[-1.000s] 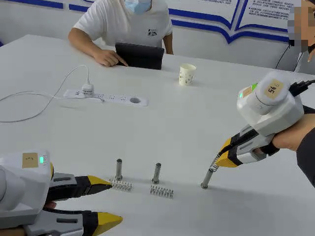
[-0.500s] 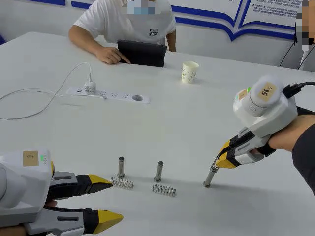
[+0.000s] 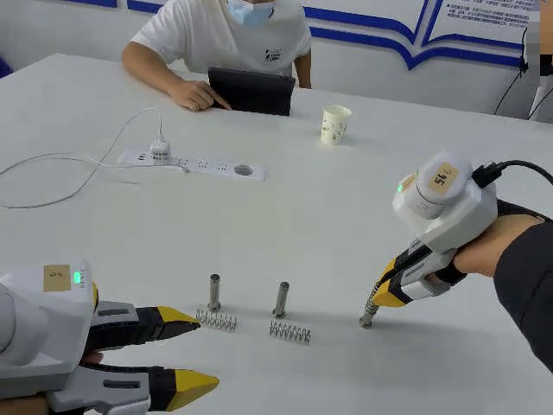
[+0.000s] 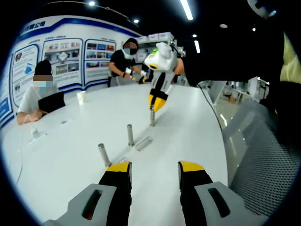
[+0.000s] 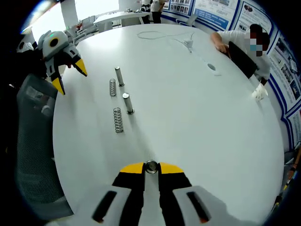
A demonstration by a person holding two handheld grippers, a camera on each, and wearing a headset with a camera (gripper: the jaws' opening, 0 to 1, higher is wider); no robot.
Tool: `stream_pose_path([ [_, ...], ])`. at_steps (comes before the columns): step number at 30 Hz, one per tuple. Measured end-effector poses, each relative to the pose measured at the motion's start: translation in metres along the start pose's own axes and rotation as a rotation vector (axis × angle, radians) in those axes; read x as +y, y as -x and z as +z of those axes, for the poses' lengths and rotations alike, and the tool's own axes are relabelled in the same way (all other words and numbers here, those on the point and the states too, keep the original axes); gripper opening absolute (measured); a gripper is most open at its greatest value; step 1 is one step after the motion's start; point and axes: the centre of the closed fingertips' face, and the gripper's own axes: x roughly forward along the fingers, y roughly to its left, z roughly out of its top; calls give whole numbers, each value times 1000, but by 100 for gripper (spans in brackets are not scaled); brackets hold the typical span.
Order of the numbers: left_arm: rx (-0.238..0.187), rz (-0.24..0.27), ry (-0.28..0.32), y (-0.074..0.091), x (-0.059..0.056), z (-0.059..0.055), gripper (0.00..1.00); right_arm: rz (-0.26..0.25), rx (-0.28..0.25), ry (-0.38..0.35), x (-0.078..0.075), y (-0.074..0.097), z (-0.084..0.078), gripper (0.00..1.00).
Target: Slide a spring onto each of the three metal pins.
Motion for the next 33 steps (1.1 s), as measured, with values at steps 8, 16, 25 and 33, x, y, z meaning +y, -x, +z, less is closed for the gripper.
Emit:
stream_pose_path([
  [8, 2, -2, 2, -1, -1, -1, 40, 4, 23, 0, 1, -12, -5, 12],
  [16, 1, -1, 5, -1, -1, -1, 40, 4, 22, -19, -1, -18, -9, 12],
  [25, -2, -1, 3, -1, -1, 1, 40, 0, 18, -11, -1, -18, -8, 12],
  [33, -1, 1, 1, 0, -1, 1, 40, -11, 3, 1, 0, -18, -7, 19],
])
